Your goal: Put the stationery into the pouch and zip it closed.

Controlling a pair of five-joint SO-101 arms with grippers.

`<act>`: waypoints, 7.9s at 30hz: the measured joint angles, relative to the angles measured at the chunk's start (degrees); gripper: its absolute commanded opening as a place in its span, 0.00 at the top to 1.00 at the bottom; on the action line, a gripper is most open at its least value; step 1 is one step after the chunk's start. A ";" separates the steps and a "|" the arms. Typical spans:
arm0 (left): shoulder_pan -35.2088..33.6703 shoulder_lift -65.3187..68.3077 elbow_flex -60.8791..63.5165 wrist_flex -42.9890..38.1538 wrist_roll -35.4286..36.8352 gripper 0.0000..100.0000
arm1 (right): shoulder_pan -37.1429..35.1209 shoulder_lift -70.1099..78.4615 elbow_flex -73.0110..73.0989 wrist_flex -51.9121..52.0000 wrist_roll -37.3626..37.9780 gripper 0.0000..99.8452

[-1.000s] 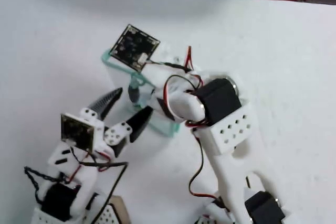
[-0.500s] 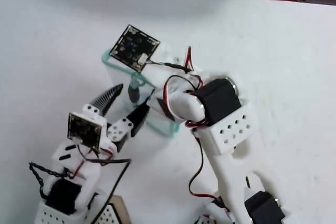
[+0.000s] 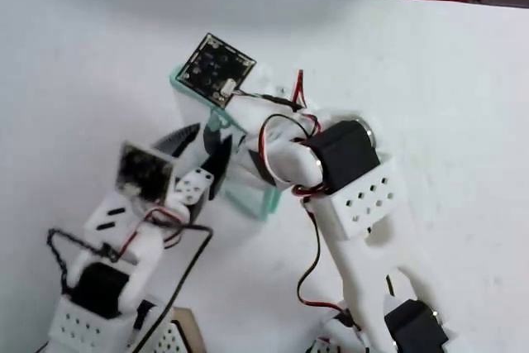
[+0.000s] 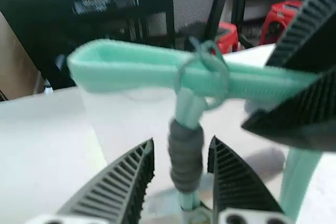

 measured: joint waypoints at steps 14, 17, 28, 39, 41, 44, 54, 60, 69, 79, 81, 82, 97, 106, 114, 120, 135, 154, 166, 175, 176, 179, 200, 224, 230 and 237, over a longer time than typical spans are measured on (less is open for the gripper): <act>3.16 -9.05 1.41 -0.09 -3.16 0.92 | -0.09 -0.09 0.00 0.09 0.00 0.98; 3.43 -9.32 2.02 -0.09 -3.69 0.93 | -0.09 -0.09 0.00 0.09 0.00 0.98; 3.87 -9.32 1.76 0.97 -6.95 0.98 | -0.18 -0.09 0.00 0.09 0.00 0.98; -3.16 -9.32 -1.41 1.05 -9.23 0.98 | -0.62 -1.23 2.81 -0.53 0.00 0.98; -3.60 -9.32 -1.49 1.05 -10.11 0.98 | -0.62 -1.23 3.52 -1.05 0.00 0.98; -3.87 -9.32 -1.49 1.05 -10.64 0.98 | -0.62 -1.23 3.87 -1.05 0.00 0.98; -10.81 -3.25 -10.11 1.05 -10.73 0.98 | -0.35 -1.32 4.22 -0.70 -0.09 0.98; -15.65 13.80 -18.90 1.41 -10.73 0.98 | -0.44 -4.31 5.89 -0.53 -0.09 0.98; -8.79 5.45 -21.98 18.29 -10.20 0.70 | -0.62 -9.76 14.24 -5.54 -0.09 0.98; -0.44 -3.87 -11.87 23.30 0.35 0.73 | -0.44 -9.85 15.91 -6.86 -0.09 0.98; -0.53 -3.78 -8.00 18.11 0.35 0.75 | -0.35 -9.85 15.91 -6.86 -0.09 0.98; -0.62 -3.43 -6.51 15.30 0.35 0.76 | -0.35 -10.11 16.00 -6.86 -0.09 0.98; -1.93 -4.57 -2.73 7.21 -2.02 0.88 | -0.62 -10.29 16.00 -6.86 -0.09 0.98; 2.11 -3.96 -2.20 4.75 -3.87 0.98 | -0.53 -10.29 16.00 -6.86 -0.09 0.98; -0.26 -3.96 -5.27 4.48 -5.80 0.98 | -0.62 -10.46 17.41 -6.86 -0.09 0.98; -5.89 -3.87 -7.65 4.48 -8.70 0.98 | -0.70 -10.46 17.58 -6.95 -0.09 0.98; -17.23 2.55 -7.65 -3.34 -14.24 0.98 | -0.79 -10.46 17.76 -7.03 -0.09 0.98; -27.78 12.04 -7.65 -13.80 -14.51 0.98 | -0.79 -10.46 17.76 -7.03 -0.09 0.98; -29.98 14.68 -8.79 -13.80 -14.51 0.98 | -0.79 -10.37 17.85 -7.03 -0.09 0.98; -31.56 22.68 -16.09 -9.41 -14.51 0.93 | -0.79 -9.93 17.85 -7.30 -0.09 0.98; -31.56 22.68 -16.70 -8.35 -14.51 0.89 | -0.79 -10.02 18.20 -7.82 -0.09 0.98; -30.59 20.84 -17.23 -4.57 -14.51 0.70 | -0.79 -10.64 20.31 -9.58 -0.09 0.98; -27.52 13.54 -13.45 14.15 14.33 0.74 | 13.10 -19.16 33.14 -28.31 -7.03 0.98; -24.26 13.54 6.07 0.18 17.05 0.74 | 37.71 -10.55 33.32 -58.29 -2.11 0.98; -20.04 13.54 7.38 0.00 16.70 0.74 | 37.80 -1.85 23.30 -58.81 -2.02 0.98; -18.99 13.54 7.38 0.00 16.70 0.74 | 37.45 7.47 9.05 -48.53 -2.02 0.98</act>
